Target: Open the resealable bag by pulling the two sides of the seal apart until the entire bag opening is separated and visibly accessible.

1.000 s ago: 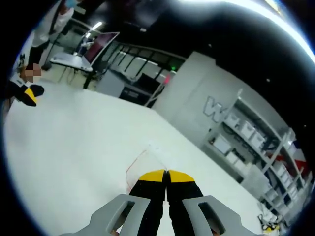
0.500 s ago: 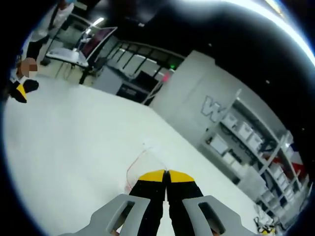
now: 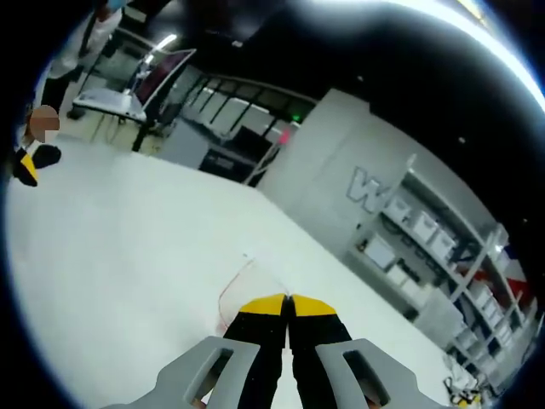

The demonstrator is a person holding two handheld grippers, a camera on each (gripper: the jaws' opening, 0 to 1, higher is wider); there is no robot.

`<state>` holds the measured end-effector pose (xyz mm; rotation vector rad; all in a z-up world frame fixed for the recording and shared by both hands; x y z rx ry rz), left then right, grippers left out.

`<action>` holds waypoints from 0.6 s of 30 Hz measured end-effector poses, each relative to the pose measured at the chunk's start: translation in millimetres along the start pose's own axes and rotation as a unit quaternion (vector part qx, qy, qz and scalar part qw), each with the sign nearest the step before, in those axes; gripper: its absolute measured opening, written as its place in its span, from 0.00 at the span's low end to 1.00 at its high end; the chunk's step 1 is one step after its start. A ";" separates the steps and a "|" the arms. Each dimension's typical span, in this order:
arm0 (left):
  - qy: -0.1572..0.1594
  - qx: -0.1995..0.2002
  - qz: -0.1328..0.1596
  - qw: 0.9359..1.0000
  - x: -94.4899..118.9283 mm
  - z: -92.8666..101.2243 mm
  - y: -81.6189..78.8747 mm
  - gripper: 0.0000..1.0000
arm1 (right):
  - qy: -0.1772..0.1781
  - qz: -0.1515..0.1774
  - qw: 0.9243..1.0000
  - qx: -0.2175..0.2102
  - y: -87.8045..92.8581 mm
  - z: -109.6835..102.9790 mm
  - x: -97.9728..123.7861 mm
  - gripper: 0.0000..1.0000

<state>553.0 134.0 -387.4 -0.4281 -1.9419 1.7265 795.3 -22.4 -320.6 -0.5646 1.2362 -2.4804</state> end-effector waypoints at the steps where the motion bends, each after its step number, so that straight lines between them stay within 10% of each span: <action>1: 0.000 0.001 0.000 1.000 -0.3 0.0 0.1 0.90 | 0.000 0.000 1.000 0.001 -0.7 -0.1 -0.8 0.00; 18: -0.002 0.003 -0.004 1.000 1.2 -2.1 2.7 0.90 | -0.006 -0.015 1.000 -0.011 7.6 0.9 -26.5 0.00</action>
Point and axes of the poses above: the point that each gripper's makers call its tool centre point, and the gripper's own axes: x roughly backward along the fingers, z roughly to its right, y roughly out of its underside, the point moved 3 cm from there along x, roughly backward along the fingers, and after that the axes turned 2 degrees about -x, right-handed, at the moved point
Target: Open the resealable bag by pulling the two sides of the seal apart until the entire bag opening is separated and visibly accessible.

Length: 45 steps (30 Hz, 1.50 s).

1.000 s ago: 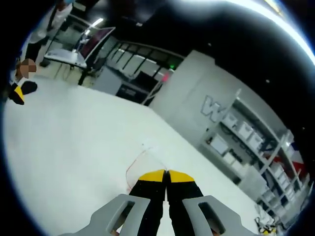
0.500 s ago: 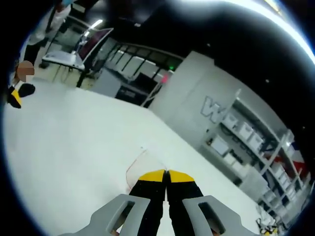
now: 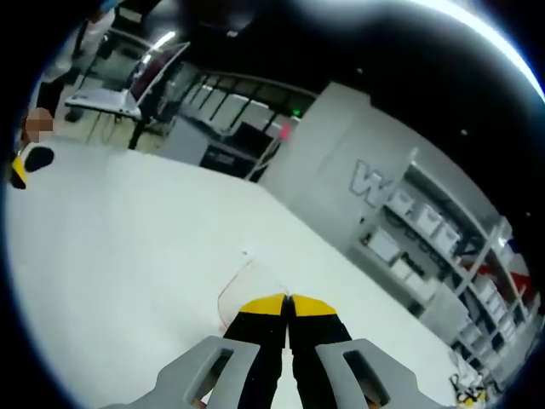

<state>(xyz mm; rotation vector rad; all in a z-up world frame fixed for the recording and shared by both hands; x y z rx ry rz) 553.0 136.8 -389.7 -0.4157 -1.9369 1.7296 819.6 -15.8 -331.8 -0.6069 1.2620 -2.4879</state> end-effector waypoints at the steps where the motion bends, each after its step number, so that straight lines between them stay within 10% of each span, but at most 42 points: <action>1: 0.000 0.000 0.000 1.000 0.1 -0.1 0.0 0.90 | 0.001 0.000 1.000 0.000 0.4 0.5 -0.4 0.00; 45: 0.001 0.000 -0.009 1.000 0.6 0.2 4.0 0.89 | -0.015 -0.013 0.999 -0.039 27.0 -5.7 -39.3 0.00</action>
Point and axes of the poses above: the point that each gripper's makers call its tool centre point, and the gripper's own axes: x roughly backward along the fingers, z roughly to its right, y roughly out of its underside, the point moved 3 cm from there along x, roughly backward along the fingers, and after that the axes turned 2 degrees about -x, right-handed, at the moved point
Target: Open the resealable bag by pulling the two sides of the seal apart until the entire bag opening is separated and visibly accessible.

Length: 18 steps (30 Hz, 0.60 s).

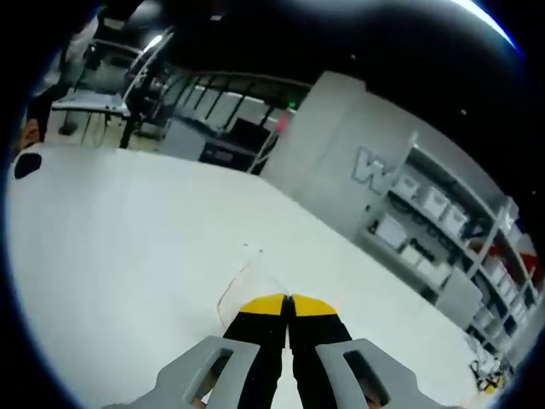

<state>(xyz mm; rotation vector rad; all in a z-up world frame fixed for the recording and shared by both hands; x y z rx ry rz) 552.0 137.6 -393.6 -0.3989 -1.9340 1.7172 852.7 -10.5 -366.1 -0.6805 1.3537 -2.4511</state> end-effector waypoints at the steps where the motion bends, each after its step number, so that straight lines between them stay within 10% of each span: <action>1: 0.000 0.000 0.001 1.000 -0.1 0.3 -0.1 0.89 | -0.002 0.000 1.000 0.000 0.3 -1.0 0.2 0.00; 18: 0.006 0.001 0.000 1.000 -0.3 4.6 0.3 0.89 | -0.054 -0.019 0.998 0.016 27.9 -46.2 5.9 0.00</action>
Point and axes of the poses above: the point that each gripper's makers call its tool centre point, and the gripper's own axes: x roughly backward along the fingers, z roughly to its right, y roughly out of its underside, the point moved 3 cm from there along x, roughly backward along the fingers, and after that the axes turned 2 degrees about -x, right-handed, at the moved point
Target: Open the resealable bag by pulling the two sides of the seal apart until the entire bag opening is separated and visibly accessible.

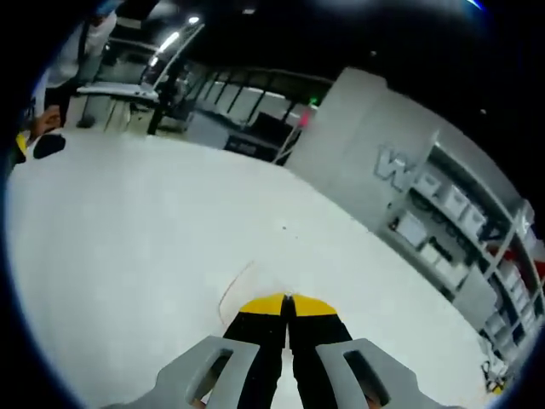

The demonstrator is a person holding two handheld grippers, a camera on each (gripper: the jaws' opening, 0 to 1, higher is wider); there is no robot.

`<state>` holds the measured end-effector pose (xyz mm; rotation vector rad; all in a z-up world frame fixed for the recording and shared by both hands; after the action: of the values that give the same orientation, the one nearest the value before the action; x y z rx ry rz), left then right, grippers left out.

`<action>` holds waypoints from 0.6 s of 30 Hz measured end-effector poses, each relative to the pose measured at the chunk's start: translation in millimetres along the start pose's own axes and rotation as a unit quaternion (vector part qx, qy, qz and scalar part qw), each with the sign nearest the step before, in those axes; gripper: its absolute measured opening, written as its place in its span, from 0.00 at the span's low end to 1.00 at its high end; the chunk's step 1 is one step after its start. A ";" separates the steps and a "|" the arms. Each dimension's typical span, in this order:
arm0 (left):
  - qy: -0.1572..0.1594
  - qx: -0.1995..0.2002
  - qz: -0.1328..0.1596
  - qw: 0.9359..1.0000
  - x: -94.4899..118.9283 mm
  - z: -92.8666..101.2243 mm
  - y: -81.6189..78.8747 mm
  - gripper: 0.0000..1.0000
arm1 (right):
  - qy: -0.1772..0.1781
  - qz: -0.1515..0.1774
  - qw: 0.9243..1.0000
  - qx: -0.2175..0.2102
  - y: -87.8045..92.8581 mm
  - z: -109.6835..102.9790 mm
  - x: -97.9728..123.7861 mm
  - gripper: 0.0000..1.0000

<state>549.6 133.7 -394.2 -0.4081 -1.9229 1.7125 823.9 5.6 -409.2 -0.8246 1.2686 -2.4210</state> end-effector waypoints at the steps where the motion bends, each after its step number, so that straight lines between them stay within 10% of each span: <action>1: 0.000 0.000 0.000 1.000 0.4 0.1 -0.1 0.89 | -0.002 -0.001 1.000 0.000 2.4 -2.5 -0.3 0.00; 18: 0.003 0.001 0.004 1.000 1.3 2.6 -1.8 0.89 | -0.010 -0.003 1.000 0.006 13.2 -16.3 6.9 0.00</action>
<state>547.3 132.0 -392.3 -0.4204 -1.9173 1.7172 808.3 5.4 -424.9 -0.8475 1.2442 -2.4177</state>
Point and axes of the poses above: the point that each gripper's makers call its tool centre point, and the gripper's own axes: x roughly backward along the fingers, z roughly to its right, y roughly out of its underside, the point moved 3 cm from there along x, roughly backward along the fingers, and after that the axes turned 2 degrees about -x, right-handed, at the moved point
